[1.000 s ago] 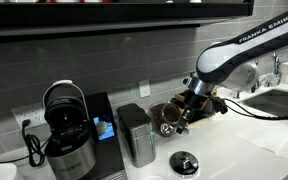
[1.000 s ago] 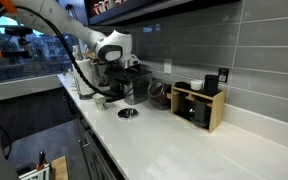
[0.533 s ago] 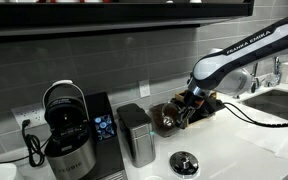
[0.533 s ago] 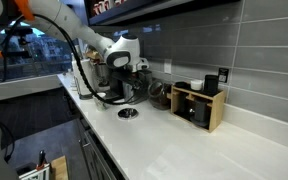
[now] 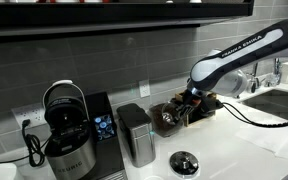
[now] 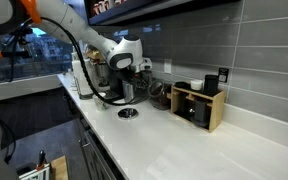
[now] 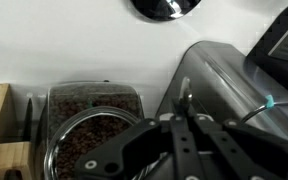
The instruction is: Use the spoon to put some contents of the jar in the cup
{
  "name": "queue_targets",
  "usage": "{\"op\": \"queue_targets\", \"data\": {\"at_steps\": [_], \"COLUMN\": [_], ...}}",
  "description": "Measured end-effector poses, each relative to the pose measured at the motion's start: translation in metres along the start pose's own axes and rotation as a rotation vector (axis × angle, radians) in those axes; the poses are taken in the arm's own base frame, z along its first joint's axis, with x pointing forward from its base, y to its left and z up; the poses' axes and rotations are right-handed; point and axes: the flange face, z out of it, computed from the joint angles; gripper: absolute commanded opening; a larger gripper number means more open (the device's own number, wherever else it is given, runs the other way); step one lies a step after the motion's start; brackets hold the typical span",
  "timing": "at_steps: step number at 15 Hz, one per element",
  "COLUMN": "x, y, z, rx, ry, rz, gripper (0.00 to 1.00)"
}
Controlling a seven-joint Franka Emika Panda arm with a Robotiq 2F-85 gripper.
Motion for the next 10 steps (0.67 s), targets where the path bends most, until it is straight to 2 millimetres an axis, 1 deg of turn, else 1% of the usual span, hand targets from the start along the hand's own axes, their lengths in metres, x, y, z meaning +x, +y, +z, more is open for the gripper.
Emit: {"op": "queue_targets", "data": {"at_steps": [2, 3, 6, 10], "x": [0.000, 0.000, 0.001, 0.002], "y": [0.000, 0.000, 0.000, 0.015], "z": [0.000, 0.000, 0.000, 0.003], "rx": [0.000, 0.000, -0.007, -0.074], "ry": [0.001, 0.001, -0.001, 0.004], "rz": [-0.001, -0.001, 0.005, 0.075], "gripper": [0.04, 0.01, 0.01, 0.01]}}
